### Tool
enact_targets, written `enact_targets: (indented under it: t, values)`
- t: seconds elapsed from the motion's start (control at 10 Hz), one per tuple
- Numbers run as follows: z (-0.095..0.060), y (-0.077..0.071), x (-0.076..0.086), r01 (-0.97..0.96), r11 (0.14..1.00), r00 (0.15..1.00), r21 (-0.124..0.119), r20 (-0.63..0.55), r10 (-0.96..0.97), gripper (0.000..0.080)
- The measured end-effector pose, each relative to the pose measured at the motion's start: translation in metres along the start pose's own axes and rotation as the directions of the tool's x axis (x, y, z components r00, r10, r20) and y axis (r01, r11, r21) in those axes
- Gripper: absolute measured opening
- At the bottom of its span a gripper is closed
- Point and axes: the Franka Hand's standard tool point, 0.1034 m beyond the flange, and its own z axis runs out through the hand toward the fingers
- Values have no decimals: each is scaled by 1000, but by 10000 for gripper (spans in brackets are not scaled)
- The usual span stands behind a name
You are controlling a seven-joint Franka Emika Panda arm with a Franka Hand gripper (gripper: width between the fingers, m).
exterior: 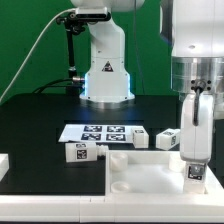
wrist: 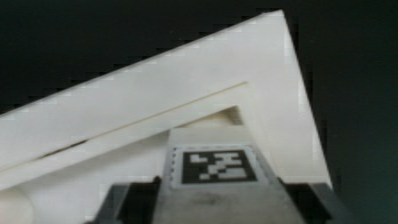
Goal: Assemble one leg
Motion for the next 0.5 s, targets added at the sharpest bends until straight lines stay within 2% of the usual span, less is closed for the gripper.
enact_targets:
  t: [0.1,0.2,0.3,0.4,0.5]
  values:
    - [-1,-1,0,7,1000,1000,1,1,-7,433]
    - [-14,-4,-4,39,999,999,16,16,-39,433]
    - [-29,-6,-7,50,998,998,28,32,-50,598]
    - [-34,-7,-7,50,998,998,32,37,-51,634]
    - [-29,-6,-6,50,998,998,28,31,-51,645]
